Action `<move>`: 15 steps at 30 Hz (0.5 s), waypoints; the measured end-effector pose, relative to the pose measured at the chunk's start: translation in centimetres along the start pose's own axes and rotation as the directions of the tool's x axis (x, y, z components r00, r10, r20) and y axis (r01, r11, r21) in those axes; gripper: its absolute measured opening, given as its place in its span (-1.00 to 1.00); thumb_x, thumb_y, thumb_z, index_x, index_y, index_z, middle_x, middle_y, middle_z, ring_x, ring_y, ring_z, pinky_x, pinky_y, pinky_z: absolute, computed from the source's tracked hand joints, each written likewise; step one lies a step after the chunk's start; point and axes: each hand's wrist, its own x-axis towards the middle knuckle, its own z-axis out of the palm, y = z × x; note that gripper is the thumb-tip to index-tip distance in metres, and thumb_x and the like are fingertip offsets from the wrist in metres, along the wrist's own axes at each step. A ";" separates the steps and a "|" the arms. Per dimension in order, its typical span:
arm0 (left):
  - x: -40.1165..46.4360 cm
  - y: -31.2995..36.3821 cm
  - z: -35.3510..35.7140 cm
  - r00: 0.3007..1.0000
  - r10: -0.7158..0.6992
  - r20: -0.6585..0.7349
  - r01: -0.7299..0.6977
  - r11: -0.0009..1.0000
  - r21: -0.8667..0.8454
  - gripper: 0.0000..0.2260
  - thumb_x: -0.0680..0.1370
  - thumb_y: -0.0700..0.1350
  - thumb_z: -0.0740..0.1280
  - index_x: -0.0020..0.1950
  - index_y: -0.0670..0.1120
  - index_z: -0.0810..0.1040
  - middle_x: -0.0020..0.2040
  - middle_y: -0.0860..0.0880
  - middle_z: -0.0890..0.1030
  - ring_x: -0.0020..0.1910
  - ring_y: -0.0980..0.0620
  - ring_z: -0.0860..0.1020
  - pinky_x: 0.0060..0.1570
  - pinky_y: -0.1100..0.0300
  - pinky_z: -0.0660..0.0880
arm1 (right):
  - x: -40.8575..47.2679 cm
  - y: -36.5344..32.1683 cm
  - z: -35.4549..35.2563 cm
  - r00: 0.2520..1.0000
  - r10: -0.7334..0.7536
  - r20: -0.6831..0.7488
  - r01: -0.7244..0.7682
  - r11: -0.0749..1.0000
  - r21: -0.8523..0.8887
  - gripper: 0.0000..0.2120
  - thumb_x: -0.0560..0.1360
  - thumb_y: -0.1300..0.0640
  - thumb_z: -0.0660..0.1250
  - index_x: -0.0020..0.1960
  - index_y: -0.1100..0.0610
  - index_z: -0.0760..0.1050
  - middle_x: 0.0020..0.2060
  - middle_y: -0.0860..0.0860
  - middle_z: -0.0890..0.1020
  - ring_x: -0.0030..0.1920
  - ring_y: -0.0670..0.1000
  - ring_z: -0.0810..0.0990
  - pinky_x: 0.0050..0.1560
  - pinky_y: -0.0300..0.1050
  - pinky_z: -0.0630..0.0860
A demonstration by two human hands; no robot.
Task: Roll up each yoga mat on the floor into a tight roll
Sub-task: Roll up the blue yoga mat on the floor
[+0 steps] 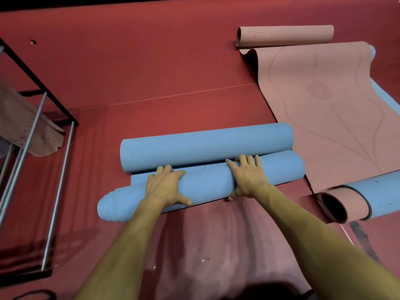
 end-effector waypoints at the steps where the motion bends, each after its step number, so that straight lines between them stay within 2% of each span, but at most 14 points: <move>1: 0.1 0.1 -0.1 1.000 0.007 -0.008 -0.007 1.000 0.009 -0.03 0.16 0.51 0.52 0.51 0.24 0.37 0.22 0.05 0.45 0.27 -0.05 0.40 0.19 -0.04 0.42 | 0.2 0.1 -0.1 1.000 -0.009 -0.003 0.009 1.000 0.009 0.34 0.03 -0.56 0.52 0.63 -0.03 0.11 0.35 0.07 0.33 0.41 0.18 0.31 0.57 0.33 0.04; 6: 0.3 0.4 -0.6 1.000 -0.011 -0.024 0.011 1.000 -0.016 -0.10 0.21 0.42 0.56 0.45 0.13 0.38 0.29 0.04 0.55 0.30 -0.07 0.46 0.19 -0.07 0.44 | 0.6 0.7 -0.6 0.999 -0.029 -0.032 0.031 0.998 0.052 0.19 -0.02 -0.58 0.51 0.42 0.01 0.30 0.21 -0.03 0.45 0.27 0.10 0.44 0.52 0.19 0.20; 9: -0.1 1.2 0.3 0.999 -0.023 0.032 0.021 0.998 0.065 -0.03 0.20 0.40 0.57 0.50 0.08 0.32 0.37 0.03 0.48 0.34 -0.10 0.43 0.29 -0.11 0.36 | 1.0 0.9 -1.0 0.998 -0.056 0.011 0.055 0.997 0.057 0.18 0.04 -0.57 0.50 0.49 -0.01 0.29 0.29 -0.02 0.46 0.33 0.11 0.43 0.54 0.19 0.17; 11: -0.3 1.8 1.1 0.999 -0.038 0.017 0.035 0.990 0.138 0.03 0.18 0.39 0.59 0.51 0.05 0.26 0.39 0.01 0.45 0.35 -0.11 0.43 0.33 -0.12 0.33 | 1.2 1.2 -1.3 0.998 -0.068 0.018 0.067 0.996 0.053 0.17 0.07 -0.59 0.48 0.51 -0.03 0.29 0.32 -0.03 0.47 0.35 0.10 0.43 0.53 0.16 0.20; 13: -0.1 1.6 1.0 1.000 -0.031 0.001 0.030 0.989 0.144 -0.03 0.16 0.39 0.59 0.45 0.06 0.33 0.29 0.02 0.52 0.26 -0.10 0.51 0.22 -0.07 0.39 | 1.2 1.3 -1.8 0.996 -0.073 0.044 0.071 0.996 0.053 0.13 0.07 -0.60 0.46 0.49 -0.05 0.32 0.30 -0.04 0.50 0.34 0.09 0.45 0.47 0.14 0.27; 15: -0.1 0.7 0.2 0.998 0.009 0.068 -0.016 0.995 0.097 -0.11 0.07 0.40 0.57 0.31 0.11 0.44 0.13 0.07 0.60 0.13 -0.07 0.60 0.05 0.01 0.47 | 1.0 1.3 -2.6 0.986 -0.087 0.141 0.079 0.995 0.061 0.07 0.05 -0.62 0.44 0.41 -0.08 0.39 0.24 -0.04 0.54 0.28 0.10 0.49 0.37 0.16 0.38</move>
